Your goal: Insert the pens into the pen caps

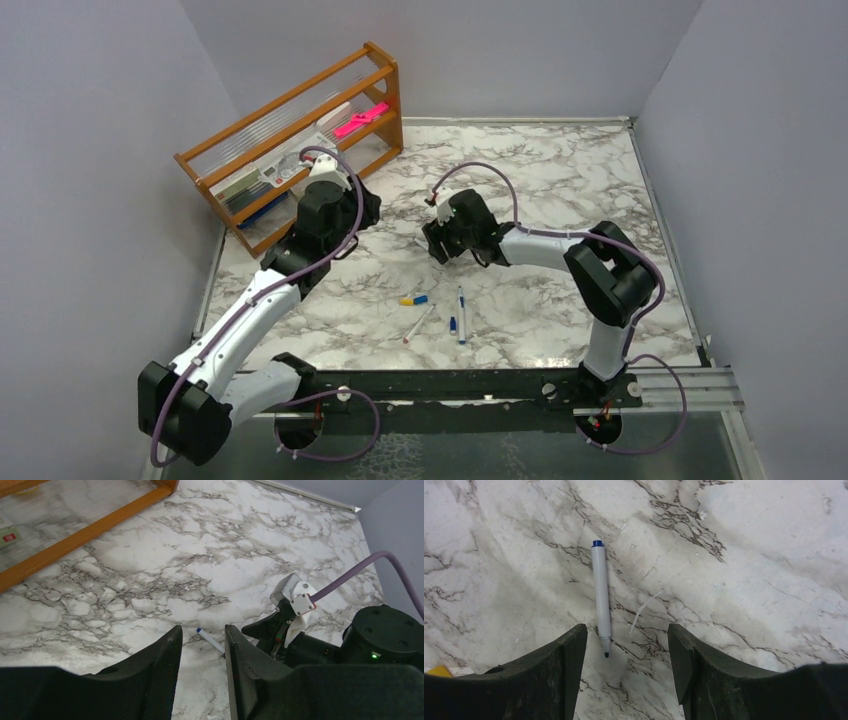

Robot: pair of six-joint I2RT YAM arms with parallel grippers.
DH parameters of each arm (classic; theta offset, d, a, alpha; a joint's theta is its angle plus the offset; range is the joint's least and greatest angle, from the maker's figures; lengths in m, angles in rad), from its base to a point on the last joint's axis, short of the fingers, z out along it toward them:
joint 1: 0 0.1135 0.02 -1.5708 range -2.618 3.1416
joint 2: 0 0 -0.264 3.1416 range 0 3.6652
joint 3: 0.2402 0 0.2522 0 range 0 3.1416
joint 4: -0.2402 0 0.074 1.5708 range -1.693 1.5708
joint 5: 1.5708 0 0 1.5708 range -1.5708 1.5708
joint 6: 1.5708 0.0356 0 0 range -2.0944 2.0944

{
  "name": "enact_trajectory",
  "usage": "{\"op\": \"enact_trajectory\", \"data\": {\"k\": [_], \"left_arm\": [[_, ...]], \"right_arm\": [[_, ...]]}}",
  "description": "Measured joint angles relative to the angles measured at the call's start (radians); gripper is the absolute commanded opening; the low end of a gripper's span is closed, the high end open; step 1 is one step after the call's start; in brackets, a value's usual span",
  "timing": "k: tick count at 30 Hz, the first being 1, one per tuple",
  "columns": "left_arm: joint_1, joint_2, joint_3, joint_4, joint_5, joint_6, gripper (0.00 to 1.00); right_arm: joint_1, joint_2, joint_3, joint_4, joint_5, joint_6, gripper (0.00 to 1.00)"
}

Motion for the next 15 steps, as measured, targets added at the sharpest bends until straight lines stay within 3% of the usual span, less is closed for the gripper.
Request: {"op": "enact_trajectory", "data": {"k": [10,12,15], "left_arm": [[0.101,0.029,-0.035,-0.085,0.097,0.005,0.4],[0.103,0.033,-0.035,-0.093,0.114,0.009,0.4],[0.106,0.033,-0.035,-0.094,0.134,0.014,0.45]], "right_arm": [[0.02,0.032,-0.005,0.011,-0.05,-0.002,0.43],[0.026,0.045,-0.001,0.019,-0.046,-0.006,0.36],[0.034,0.067,0.023,0.021,-0.024,-0.014,0.14]]}}
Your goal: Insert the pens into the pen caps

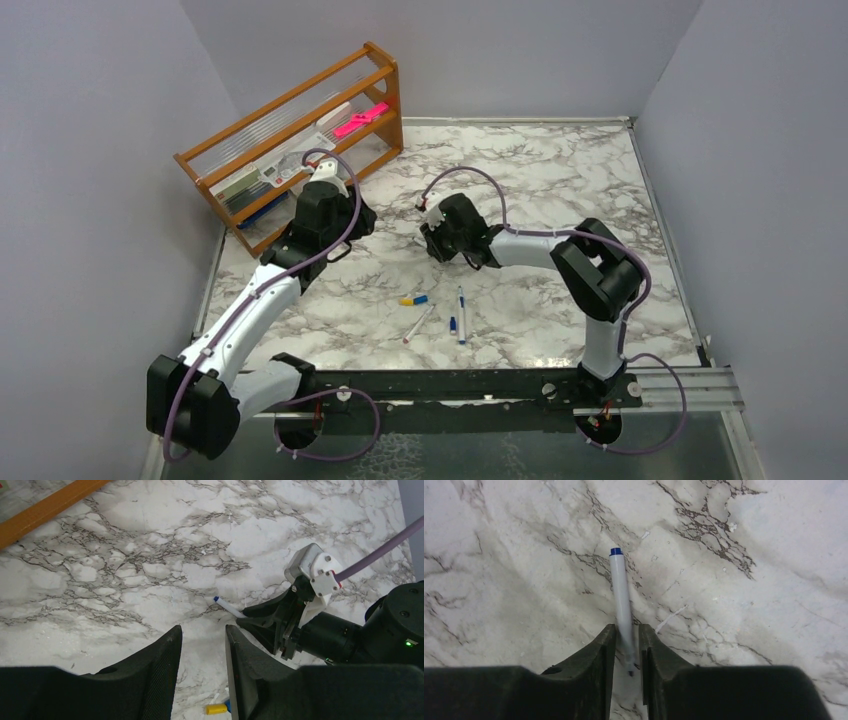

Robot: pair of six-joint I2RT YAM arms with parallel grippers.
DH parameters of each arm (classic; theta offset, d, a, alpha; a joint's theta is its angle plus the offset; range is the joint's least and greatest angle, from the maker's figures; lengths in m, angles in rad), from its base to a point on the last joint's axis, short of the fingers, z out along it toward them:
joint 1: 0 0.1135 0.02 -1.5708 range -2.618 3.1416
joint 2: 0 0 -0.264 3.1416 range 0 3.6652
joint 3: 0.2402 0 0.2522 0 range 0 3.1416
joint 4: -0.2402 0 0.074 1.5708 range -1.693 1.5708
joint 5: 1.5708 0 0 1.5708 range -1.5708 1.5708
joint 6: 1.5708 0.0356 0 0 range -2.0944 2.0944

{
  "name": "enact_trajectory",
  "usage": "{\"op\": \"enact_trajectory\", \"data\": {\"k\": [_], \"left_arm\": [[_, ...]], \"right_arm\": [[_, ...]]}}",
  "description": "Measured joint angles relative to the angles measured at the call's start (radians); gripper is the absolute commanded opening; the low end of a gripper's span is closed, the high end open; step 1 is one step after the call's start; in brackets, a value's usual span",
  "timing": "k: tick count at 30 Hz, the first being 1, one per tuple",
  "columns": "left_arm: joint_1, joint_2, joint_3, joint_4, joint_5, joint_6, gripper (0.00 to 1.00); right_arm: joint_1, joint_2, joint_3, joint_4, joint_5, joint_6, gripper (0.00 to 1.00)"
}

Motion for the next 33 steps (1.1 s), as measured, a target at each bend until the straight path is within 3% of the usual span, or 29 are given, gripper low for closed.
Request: {"op": "enact_trajectory", "data": {"k": [2,4,7,12,21,33], "left_arm": [[0.004,0.001,0.0,0.0,0.019,0.008,0.55],[0.013,0.009,0.007,-0.001,0.057,0.021,0.61],[0.035,0.046,0.033,-0.004,0.143,0.04,0.63],[0.057,0.119,0.074,-0.003,0.344,0.05,0.67],[0.057,0.238,0.13,0.044,0.734,-0.002,0.61],[0.057,0.235,0.121,0.129,0.984,-0.051,0.53]], "right_arm": [[0.005,0.01,0.013,0.001,0.014,0.0,0.01],[0.011,0.011,0.015,-0.001,0.026,0.001,0.01],[0.013,-0.003,-0.002,0.006,0.036,0.0,0.01],[0.018,-0.142,-0.123,-0.007,0.02,-0.014,0.01],[0.036,-0.529,-0.202,0.006,-0.19,-0.047,0.01],[0.037,-0.56,-0.143,-0.029,-0.338,-0.063,0.01]]}}
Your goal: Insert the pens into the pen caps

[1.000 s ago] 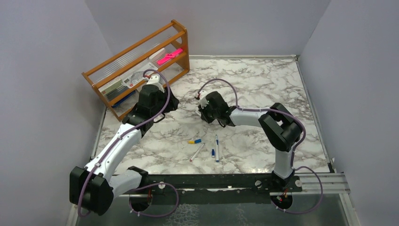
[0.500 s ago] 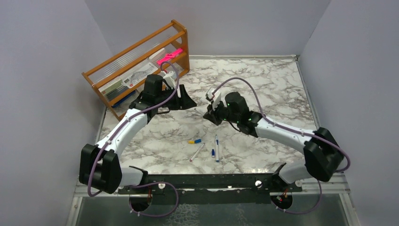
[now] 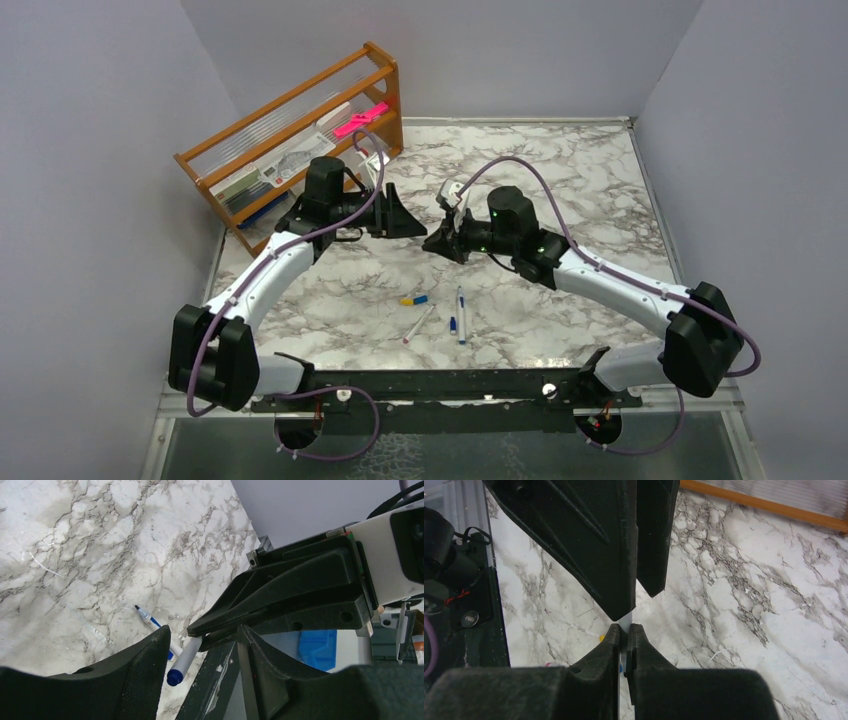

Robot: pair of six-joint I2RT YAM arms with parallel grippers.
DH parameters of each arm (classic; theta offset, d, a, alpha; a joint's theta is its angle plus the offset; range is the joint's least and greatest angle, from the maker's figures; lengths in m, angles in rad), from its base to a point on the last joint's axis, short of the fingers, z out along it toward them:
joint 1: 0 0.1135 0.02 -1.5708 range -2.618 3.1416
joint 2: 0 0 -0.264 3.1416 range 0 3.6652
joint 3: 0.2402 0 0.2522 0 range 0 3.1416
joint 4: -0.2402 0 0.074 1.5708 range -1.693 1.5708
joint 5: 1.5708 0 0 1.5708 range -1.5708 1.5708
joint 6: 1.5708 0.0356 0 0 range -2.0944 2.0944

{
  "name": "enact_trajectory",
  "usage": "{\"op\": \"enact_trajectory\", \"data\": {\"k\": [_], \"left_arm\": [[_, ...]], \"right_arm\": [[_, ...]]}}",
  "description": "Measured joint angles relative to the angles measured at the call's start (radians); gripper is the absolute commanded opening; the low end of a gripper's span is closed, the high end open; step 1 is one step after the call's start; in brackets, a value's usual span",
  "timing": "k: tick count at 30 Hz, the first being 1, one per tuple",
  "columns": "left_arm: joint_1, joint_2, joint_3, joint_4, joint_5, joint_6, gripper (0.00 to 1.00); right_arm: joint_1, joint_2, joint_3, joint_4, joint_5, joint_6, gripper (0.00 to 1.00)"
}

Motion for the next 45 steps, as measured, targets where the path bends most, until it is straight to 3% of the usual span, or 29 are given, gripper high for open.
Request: {"op": "enact_trajectory", "data": {"k": [8,15,19,20,23,25,28,33,37,41,45], "left_arm": [[0.003,-0.035,-0.024,-0.028,0.034,0.05,0.39],[0.009,-0.043,-0.026,-0.067,0.035,0.1,0.0],[0.008,-0.051,-0.029,-0.068,0.041,0.114,0.0],[0.008,-0.055,-0.03,-0.067,0.041,0.116,0.0],[0.008,-0.08,-0.044,-0.051,0.031,0.121,0.0],[0.008,-0.114,-0.061,-0.032,-0.002,0.124,0.0],[0.006,-0.202,-0.113,0.027,-0.09,0.128,0.0],[0.005,-0.41,-0.289,0.287,-0.268,0.132,0.0],[0.003,-0.56,-0.413,0.47,-0.399,0.152,0.0],[-0.001,-0.594,-0.434,0.587,-0.449,0.168,0.0],[-0.027,-0.613,-0.46,0.669,-0.475,0.18,0.0]], "right_arm": [[0.001,0.0,0.011,-0.012,0.0,0.0,0.01],[0.005,-0.003,0.022,-0.019,0.001,-0.001,0.01],[0.007,-0.004,0.022,-0.024,0.0,-0.001,0.01],[0.008,-0.004,0.022,-0.02,0.0,0.0,0.05],[0.01,-0.008,0.02,-0.009,0.006,0.019,0.38],[0.013,-0.024,0.002,0.026,0.041,0.066,0.45],[0.011,-0.082,-0.056,0.102,0.138,0.175,0.55],[0.0,-0.146,-0.133,0.245,0.254,0.435,0.52],[-0.004,-0.155,-0.248,0.442,0.271,0.75,0.54],[-0.005,-0.114,-0.378,0.681,0.271,1.051,0.6],[-0.001,-0.036,-0.384,0.84,0.271,1.257,0.66]]}}
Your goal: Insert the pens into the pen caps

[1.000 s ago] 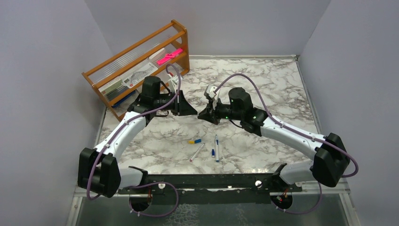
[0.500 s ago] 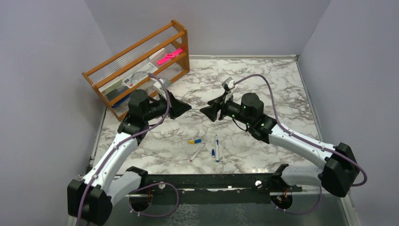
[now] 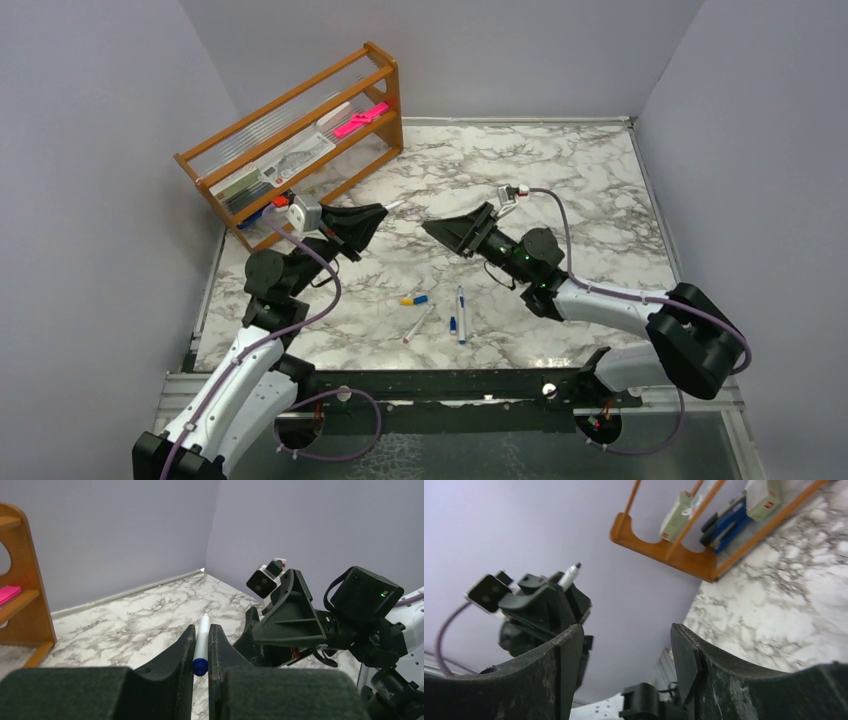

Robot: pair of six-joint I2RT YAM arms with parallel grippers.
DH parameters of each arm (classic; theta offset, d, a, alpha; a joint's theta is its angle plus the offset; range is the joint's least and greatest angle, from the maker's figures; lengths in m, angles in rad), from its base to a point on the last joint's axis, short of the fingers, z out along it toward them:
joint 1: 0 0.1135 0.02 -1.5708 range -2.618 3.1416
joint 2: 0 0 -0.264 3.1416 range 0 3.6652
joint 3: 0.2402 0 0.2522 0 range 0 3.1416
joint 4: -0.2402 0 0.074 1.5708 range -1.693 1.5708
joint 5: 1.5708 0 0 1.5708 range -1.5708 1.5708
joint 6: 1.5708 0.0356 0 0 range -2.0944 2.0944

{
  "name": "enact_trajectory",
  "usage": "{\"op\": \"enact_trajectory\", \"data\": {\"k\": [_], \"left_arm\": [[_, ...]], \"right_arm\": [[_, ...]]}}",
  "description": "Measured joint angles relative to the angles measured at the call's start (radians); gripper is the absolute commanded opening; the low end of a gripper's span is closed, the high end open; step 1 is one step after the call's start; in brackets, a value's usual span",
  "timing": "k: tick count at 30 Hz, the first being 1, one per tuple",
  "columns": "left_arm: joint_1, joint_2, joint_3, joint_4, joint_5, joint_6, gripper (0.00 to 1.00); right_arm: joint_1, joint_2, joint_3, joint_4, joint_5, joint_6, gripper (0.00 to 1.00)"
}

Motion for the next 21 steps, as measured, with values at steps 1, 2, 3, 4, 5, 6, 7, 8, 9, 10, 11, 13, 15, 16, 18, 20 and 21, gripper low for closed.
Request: {"op": "enact_trajectory", "data": {"k": [1,2,3,4,5,6,7,8,9,10,11,13,15,16,18,20,21], "left_arm": [[-0.009,-0.007,-0.009,0.017,-0.01,0.007,0.0],[-0.018,-0.014,-0.017,0.031,-0.019,0.014,0.0],[-0.025,-0.019,-0.024,0.042,-0.027,0.019,0.0],[-0.032,-0.023,-0.032,0.055,-0.035,0.024,0.0],[-0.039,-0.024,-0.037,0.064,-0.042,0.03,0.0],[-0.046,-0.023,-0.041,0.072,-0.047,0.034,0.0],[-0.051,-0.022,-0.042,0.076,-0.05,0.037,0.0],[-0.059,-0.019,-0.042,0.08,-0.053,0.039,0.0],[-0.065,-0.017,-0.042,0.086,-0.056,0.042,0.0],[-0.071,-0.014,-0.042,0.089,-0.059,0.046,0.0],[-0.079,-0.012,-0.042,0.093,-0.06,0.05,0.0],[-0.09,-0.009,-0.042,0.098,-0.063,0.058,0.0],[-0.099,-0.007,-0.042,0.1,-0.067,0.065,0.0],[-0.103,-0.006,-0.042,0.102,-0.07,0.069,0.0],[-0.109,-0.005,-0.042,0.104,-0.076,0.077,0.0],[-0.114,-0.001,-0.042,0.106,-0.084,0.08,0.0],[-0.114,0.002,-0.042,0.112,-0.088,0.082,0.0]], "right_arm": [[0.003,0.016,0.008,0.032,0.0,0.032,0.66],[0.008,0.03,0.021,0.056,0.0,0.054,0.66],[0.013,0.048,0.043,0.081,0.0,0.074,0.66],[0.018,0.063,0.065,0.1,0.0,0.088,0.65],[0.024,0.08,0.09,0.12,0.0,0.101,0.65],[0.029,0.096,0.114,0.138,0.0,0.109,0.64],[0.034,0.111,0.135,0.151,0.0,0.116,0.63],[0.038,0.125,0.154,0.165,0.0,0.124,0.62],[0.042,0.139,0.174,0.175,0.0,0.131,0.61],[0.045,0.155,0.192,0.185,-0.001,0.136,0.6],[0.048,0.17,0.207,0.192,-0.001,0.141,0.6],[0.051,0.196,0.231,0.197,-0.003,0.15,0.56],[0.055,0.219,0.25,0.197,-0.005,0.159,0.44],[0.056,0.226,0.256,0.196,-0.006,0.161,0.31],[0.06,0.235,0.262,0.195,-0.011,0.168,0.2],[0.06,0.237,0.269,0.192,-0.018,0.177,0.13],[0.06,0.238,0.272,0.189,-0.021,0.178,0.08]]}}
